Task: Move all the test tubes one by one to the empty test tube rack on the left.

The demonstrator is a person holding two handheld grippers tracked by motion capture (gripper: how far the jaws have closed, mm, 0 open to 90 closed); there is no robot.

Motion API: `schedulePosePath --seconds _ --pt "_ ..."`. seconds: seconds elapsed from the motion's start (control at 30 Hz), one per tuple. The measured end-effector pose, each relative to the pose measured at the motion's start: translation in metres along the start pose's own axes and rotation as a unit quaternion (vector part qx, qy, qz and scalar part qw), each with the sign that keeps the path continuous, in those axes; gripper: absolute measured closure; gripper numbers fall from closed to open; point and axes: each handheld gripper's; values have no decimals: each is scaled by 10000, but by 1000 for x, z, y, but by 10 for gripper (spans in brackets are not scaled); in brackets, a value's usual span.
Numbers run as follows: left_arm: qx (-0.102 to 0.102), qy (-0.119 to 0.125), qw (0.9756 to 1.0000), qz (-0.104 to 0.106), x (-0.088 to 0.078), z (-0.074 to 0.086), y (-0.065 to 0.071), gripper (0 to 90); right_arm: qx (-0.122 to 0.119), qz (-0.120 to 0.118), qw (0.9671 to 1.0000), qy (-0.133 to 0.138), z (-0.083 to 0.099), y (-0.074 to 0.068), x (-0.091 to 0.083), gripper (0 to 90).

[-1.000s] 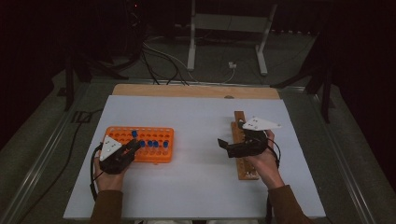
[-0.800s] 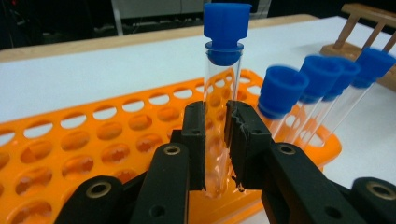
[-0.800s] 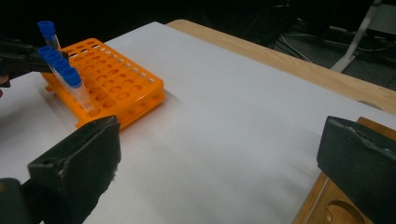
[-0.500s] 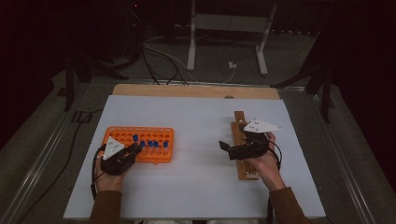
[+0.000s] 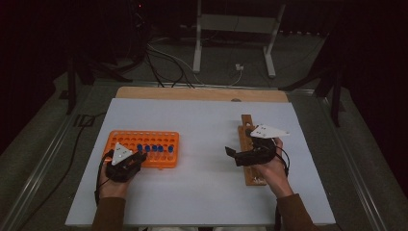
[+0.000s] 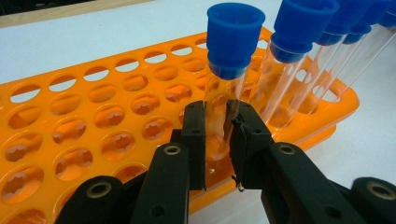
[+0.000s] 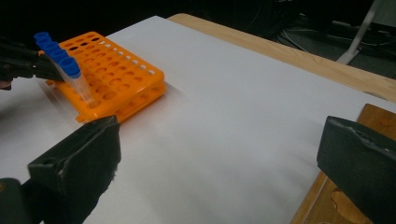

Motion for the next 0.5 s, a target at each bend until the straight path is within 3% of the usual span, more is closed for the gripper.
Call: schedulePosePath --seconds 0.3,0.5 --pt "-180 -48 9998 94 -1 0 -2 773 4 34 10000 40 1 2 -4 0" --pt "-493 23 9986 171 -5 -1 -8 640 60 87 9999 100 3 6 -8 0"
Point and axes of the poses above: each handheld gripper's, and its own axes: x roughly forward along the jaws, z roughly out of its underside, y roughly to its right, and after that the axes turned 14 degrees about -z, right-handed
